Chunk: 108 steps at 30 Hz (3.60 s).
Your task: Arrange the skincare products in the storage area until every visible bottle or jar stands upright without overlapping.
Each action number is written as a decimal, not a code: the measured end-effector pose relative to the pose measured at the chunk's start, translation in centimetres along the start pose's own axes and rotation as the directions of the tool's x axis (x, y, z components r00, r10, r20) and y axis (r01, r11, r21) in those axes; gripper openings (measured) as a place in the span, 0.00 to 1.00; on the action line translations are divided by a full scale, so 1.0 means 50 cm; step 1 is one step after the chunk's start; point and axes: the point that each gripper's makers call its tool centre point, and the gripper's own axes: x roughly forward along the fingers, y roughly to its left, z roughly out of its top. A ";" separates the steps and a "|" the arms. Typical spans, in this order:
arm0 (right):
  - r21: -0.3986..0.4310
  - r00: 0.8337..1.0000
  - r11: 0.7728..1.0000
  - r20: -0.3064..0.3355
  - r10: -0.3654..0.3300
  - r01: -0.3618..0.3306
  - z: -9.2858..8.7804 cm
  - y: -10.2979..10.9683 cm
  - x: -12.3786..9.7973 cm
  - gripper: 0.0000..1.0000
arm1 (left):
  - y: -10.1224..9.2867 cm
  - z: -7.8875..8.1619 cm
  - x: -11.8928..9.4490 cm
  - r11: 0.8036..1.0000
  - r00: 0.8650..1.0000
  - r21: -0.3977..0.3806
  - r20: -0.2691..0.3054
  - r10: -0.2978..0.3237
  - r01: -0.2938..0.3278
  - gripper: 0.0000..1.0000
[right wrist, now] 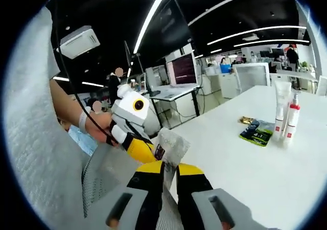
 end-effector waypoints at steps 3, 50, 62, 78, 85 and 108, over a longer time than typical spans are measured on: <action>-0.001 1.000 1.000 0.006 -0.001 0.001 0.003 0.000 0.001 0.11 | -0.007 -0.002 0.002 1.000 1.000 0.019 -0.005 -0.005 0.006 0.00; -0.270 0.968 0.942 -0.091 -0.232 0.200 -0.032 -0.060 0.006 0.11 | 0.100 0.122 -0.024 0.990 0.990 -0.040 -0.016 0.137 -0.138 0.00; -0.322 0.920 0.904 -0.181 -0.349 0.280 -0.071 -0.111 -0.004 0.08 | 0.159 0.220 -0.051 0.979 0.979 -0.049 0.035 0.198 -0.197 0.00; -0.349 0.897 0.889 -0.217 -0.385 0.297 -0.088 -0.126 -0.011 0.06 | 0.235 0.305 -0.084 0.953 0.955 -0.077 0.008 0.295 -0.294 0.00; -0.367 0.914 0.876 -0.136 -0.383 0.312 -0.056 -0.120 -0.018 0.04 | 0.281 0.298 -0.103 0.934 0.944 -0.133 -0.065 0.325 -0.331 0.00; -0.416 0.891 0.861 -0.208 -0.404 0.293 -0.097 -0.151 -0.036 0.15 | 0.389 0.348 -0.101 0.908 0.922 -0.168 -0.131 0.364 -0.383 0.00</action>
